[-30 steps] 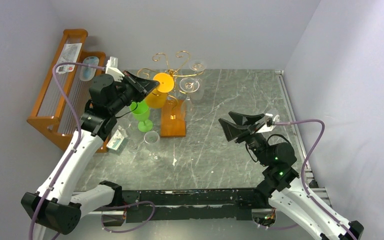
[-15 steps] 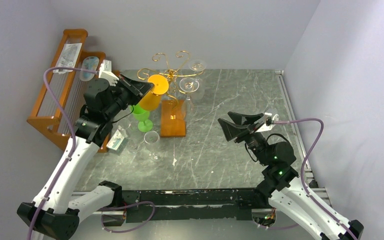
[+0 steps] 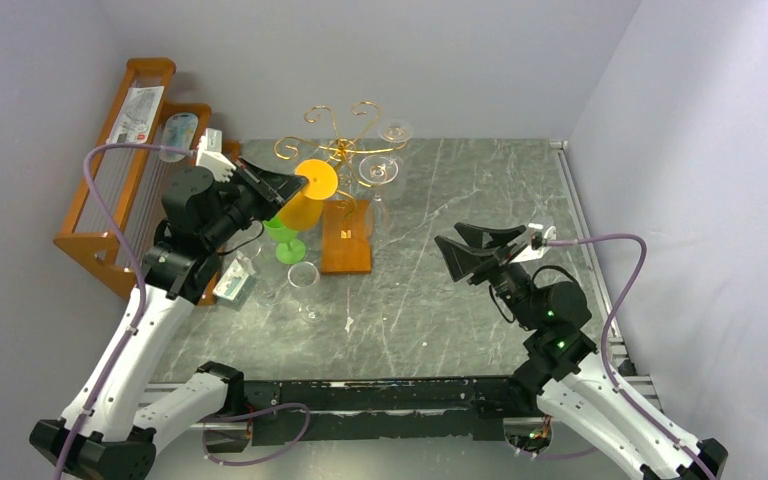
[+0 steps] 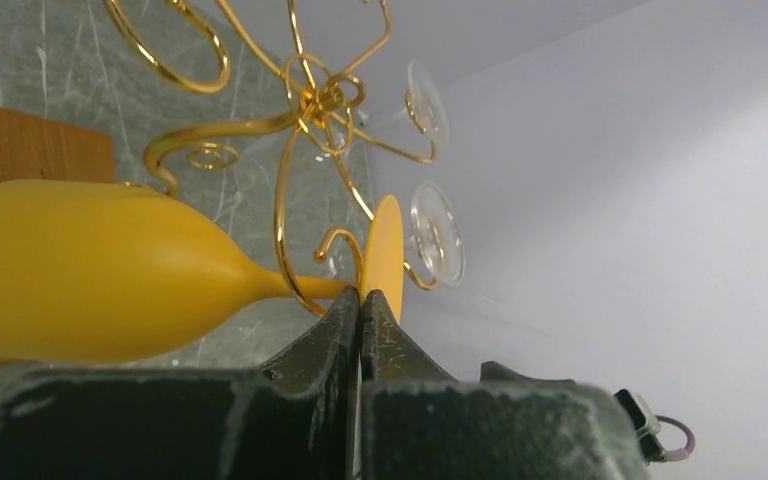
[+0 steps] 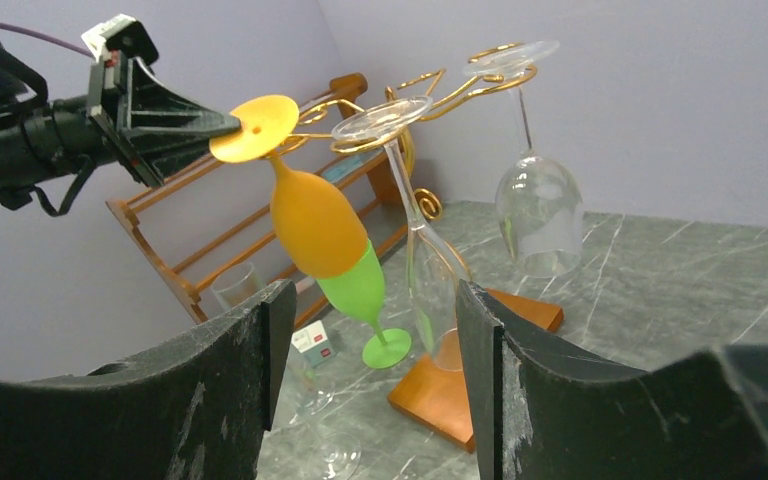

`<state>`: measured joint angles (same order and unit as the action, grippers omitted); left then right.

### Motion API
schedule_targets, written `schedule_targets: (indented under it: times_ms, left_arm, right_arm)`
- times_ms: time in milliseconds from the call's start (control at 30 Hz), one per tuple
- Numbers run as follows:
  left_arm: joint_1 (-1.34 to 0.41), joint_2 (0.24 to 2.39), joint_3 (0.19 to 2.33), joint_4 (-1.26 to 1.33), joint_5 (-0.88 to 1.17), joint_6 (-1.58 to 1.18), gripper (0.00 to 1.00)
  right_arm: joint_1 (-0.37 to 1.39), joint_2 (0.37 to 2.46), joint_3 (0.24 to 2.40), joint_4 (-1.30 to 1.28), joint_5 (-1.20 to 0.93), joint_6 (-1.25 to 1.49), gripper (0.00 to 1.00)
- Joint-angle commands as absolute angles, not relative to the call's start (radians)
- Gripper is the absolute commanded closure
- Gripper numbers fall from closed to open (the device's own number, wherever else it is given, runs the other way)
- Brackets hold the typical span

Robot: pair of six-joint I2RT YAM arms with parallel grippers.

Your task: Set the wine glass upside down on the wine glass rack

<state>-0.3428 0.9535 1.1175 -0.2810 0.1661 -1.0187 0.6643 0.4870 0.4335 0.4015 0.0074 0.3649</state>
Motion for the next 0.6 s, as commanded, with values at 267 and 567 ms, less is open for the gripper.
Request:
schedule_targets:
  times_ms: [267,567]
  left_arm:
    - [-0.336,0.984,1.079,-0.215,0.371,-1.010,0.86]
    - [-0.336,0.945,1.093,-0.325,0.313,-0.959,0.52]
  right_arm:
    - [0.667,0.498,0.472,0.387,0.004,0.394,0.37]
    - [0.667,0.523,0.495,0.357,0.016,0.421,0.36]
